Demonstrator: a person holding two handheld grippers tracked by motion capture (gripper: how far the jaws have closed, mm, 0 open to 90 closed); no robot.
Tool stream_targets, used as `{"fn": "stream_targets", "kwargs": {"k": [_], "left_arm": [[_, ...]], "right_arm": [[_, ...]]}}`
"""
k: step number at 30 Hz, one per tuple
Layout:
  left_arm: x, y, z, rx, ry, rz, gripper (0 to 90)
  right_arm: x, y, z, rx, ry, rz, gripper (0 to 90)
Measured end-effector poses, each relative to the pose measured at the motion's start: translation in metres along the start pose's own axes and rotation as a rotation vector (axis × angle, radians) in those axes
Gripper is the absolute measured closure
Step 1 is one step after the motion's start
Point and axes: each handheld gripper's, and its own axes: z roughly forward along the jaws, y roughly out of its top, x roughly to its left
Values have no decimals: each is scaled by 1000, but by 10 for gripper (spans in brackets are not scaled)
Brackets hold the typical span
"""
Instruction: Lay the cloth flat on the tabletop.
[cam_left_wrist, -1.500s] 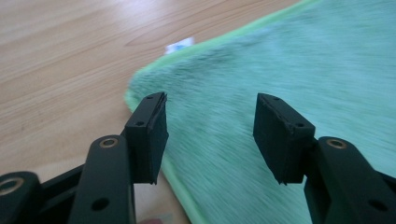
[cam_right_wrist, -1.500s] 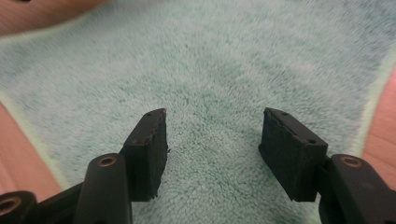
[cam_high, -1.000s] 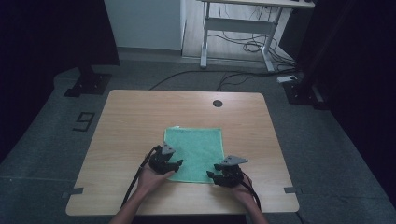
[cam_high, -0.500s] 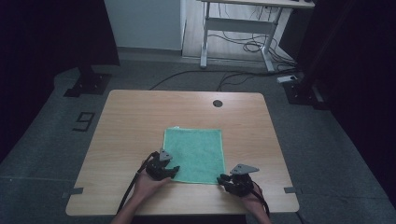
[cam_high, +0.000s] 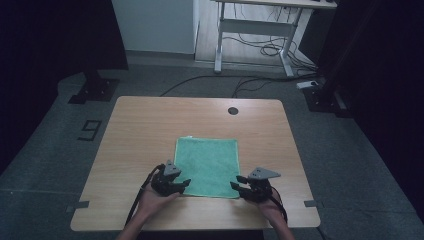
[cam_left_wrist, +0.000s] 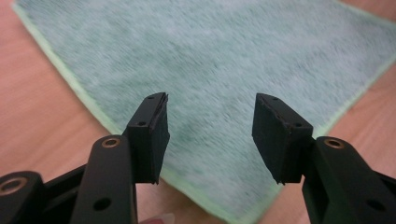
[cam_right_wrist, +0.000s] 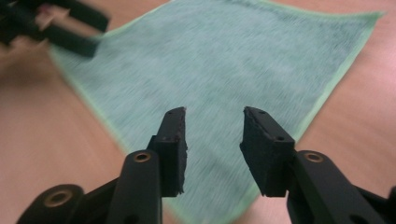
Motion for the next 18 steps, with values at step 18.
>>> {"fn": "stream_targets", "kwargs": {"k": [18], "left_arm": [[-7,-25,2,14,24,14,469]], "right_arm": [[-13,7,57,97,-92,-41,563]]}}
